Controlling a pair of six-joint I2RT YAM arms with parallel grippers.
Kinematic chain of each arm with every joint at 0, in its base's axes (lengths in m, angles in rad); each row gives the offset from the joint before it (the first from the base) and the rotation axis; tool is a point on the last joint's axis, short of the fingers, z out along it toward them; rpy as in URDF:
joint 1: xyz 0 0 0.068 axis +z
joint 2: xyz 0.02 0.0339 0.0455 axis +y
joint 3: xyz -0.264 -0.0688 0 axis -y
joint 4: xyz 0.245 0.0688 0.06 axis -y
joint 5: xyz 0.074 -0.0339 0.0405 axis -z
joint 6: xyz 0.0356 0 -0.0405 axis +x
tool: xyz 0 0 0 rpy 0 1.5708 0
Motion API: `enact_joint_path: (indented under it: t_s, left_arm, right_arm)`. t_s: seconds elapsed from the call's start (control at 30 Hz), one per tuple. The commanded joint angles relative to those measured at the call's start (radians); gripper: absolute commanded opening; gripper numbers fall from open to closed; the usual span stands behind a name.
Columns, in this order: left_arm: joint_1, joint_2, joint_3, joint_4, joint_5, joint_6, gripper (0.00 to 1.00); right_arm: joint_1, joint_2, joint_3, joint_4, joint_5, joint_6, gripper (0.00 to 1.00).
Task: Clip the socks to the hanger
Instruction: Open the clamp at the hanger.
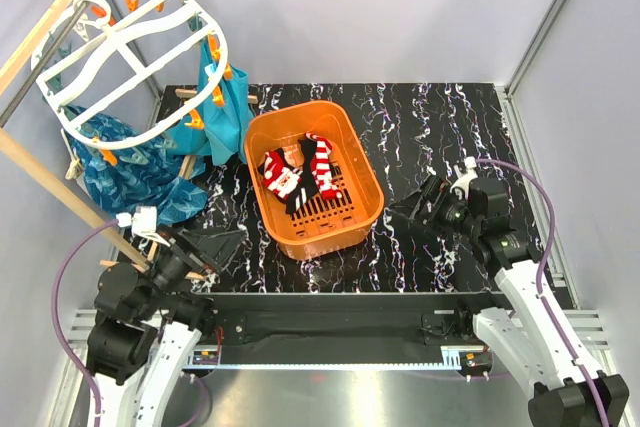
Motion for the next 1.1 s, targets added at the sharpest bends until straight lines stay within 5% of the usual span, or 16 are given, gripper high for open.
enact_joint_path:
  t_s: [0.0, 0.2, 0.27, 0.47, 0.77, 0.9, 1.07]
  left_arm:
    - [0.002, -0.018, 0.028, -0.081, -0.023, -0.022, 0.99]
    - [0.002, -0.097, 0.048, -0.092, -0.080, -0.028, 0.99]
    - [0.002, -0.087, 0.064, -0.083, -0.073, -0.013, 0.98]
    - [0.002, 0.012, 0.199, -0.083, -0.045, 0.076, 0.83]
    - [0.002, 0.009, 0.318, -0.024, -0.151, 0.087, 0.70]
    - [0.002, -0.023, 0.331, -0.067, -0.194, 0.085, 0.70]
    - [0.000, -0.082, 0.343, -0.176, -0.246, 0.069, 0.70]
  right_arm:
    - [-0.004, -0.018, -0.011, 0.135, -0.087, 0.017, 1.00]
    - [-0.004, 0.054, -0.009, 0.568, -0.373, 0.083, 1.00]
    - [0.015, 0.144, 0.041, 0.598, -0.422, 0.060, 1.00]
    - [0.271, 0.330, 0.282, 0.604, -0.346, -0.090, 0.98]
    - [0.616, 0.696, 0.546, 0.865, -0.159, -0.324, 0.84]
    - [0.696, 0.813, 0.624, 1.050, -0.047, -0.523, 0.85]
    - [0.703, 0.982, 0.796, 1.137, -0.034, -0.583, 0.87]
